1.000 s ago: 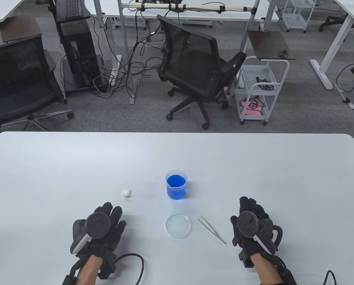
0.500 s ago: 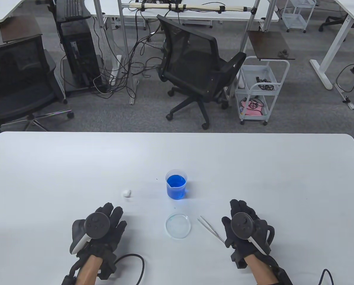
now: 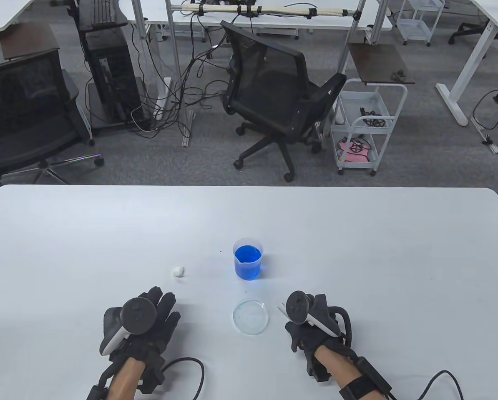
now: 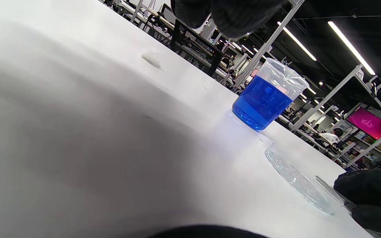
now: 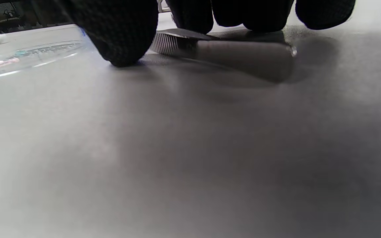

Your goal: Dip tweezers-held cotton tuft into dye solution and dot onto culture dish

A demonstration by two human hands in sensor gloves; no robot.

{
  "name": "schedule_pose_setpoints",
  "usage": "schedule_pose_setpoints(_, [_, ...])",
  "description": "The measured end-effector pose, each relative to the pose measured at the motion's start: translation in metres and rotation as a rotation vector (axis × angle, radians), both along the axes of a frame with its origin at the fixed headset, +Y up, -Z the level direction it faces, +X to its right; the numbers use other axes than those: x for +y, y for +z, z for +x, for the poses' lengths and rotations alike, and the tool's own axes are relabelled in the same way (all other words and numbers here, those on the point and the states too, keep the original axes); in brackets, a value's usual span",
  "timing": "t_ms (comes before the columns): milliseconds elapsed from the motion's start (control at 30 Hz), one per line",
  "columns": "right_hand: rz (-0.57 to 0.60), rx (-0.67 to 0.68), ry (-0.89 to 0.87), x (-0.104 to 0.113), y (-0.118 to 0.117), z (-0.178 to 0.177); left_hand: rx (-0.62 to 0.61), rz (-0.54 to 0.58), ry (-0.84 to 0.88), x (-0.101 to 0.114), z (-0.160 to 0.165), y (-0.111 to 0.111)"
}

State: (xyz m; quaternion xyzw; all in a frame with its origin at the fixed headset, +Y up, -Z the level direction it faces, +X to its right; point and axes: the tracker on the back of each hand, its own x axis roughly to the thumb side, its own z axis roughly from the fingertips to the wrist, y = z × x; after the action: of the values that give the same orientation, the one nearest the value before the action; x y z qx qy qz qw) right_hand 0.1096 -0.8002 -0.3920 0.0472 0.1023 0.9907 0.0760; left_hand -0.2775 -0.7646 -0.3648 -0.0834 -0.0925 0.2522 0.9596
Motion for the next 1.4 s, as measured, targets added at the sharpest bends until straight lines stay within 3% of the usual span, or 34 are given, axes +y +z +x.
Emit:
schedule_pose_setpoints(400, [0.080,0.028,0.114,-0.004,0.010,-0.009,0.025,-0.010,0.022,0.001,-0.004,0.002])
schedule_pose_setpoints(500, [0.286,0.067,0.025,0.009,0.017,-0.007,0.037,-0.019,0.036,0.001,-0.007,0.000])
schedule_pose_setpoints(533, [0.306,0.076,-0.020,0.013,0.019,-0.007,0.041,-0.021,0.038,0.000,-0.008,0.000])
schedule_pose_setpoints(633, [0.329,0.103,-0.087,0.024,0.028,-0.007,0.059,-0.035,0.043,-0.001,-0.013,-0.002])
schedule_pose_setpoints(867, [0.332,0.161,-0.046,0.042,0.045,-0.010,0.112,-0.075,0.030,-0.005,-0.025,-0.008])
schedule_pose_setpoints(1000, [0.360,0.145,-0.056,0.047,0.046,-0.007,0.126,-0.077,-0.069,0.004,-0.027,-0.029])
schedule_pose_setpoints(1200, [0.380,0.141,-0.089,0.050,0.044,-0.003,0.151,-0.049,-0.194,0.020,-0.021,-0.088])
schedule_pose_setpoints(1400, [0.332,0.140,-0.090,0.048,0.041,0.001,0.125,-0.119,-0.236,0.006,-0.013,-0.134])
